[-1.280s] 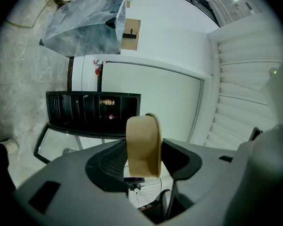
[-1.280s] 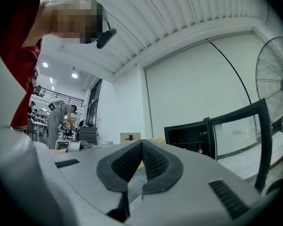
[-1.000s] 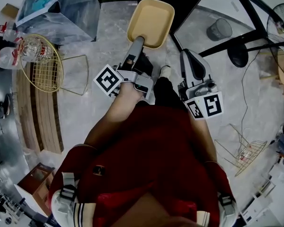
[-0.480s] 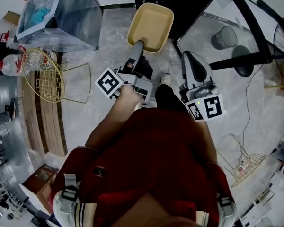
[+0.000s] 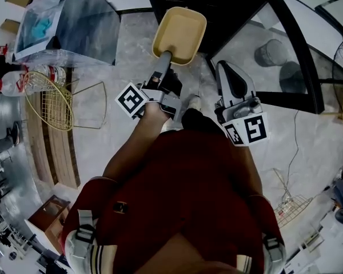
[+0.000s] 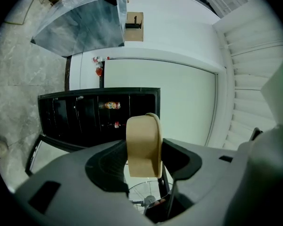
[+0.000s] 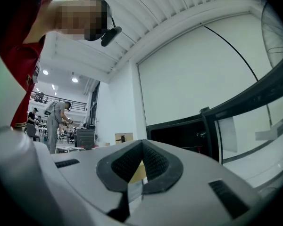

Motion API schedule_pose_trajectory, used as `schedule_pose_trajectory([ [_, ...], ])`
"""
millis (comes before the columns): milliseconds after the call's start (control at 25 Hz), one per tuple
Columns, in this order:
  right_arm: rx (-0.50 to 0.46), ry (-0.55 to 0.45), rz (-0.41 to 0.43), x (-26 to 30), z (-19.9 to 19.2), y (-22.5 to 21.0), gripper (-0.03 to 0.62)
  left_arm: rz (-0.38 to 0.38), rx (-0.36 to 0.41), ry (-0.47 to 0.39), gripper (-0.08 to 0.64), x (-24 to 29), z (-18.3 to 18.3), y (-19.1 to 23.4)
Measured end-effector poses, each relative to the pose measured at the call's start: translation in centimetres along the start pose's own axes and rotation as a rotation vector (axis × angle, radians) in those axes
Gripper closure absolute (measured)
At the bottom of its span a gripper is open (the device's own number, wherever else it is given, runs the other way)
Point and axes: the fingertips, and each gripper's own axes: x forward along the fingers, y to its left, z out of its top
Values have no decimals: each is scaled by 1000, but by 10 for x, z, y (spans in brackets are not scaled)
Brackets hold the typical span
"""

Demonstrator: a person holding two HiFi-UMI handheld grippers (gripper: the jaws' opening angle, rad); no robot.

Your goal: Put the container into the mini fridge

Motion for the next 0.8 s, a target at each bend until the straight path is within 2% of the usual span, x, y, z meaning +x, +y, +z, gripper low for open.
schedule_pose_trajectory([
  [800,-1,25,60,38,-16,-85,594,39,27,-33,331,90,1,61],
])
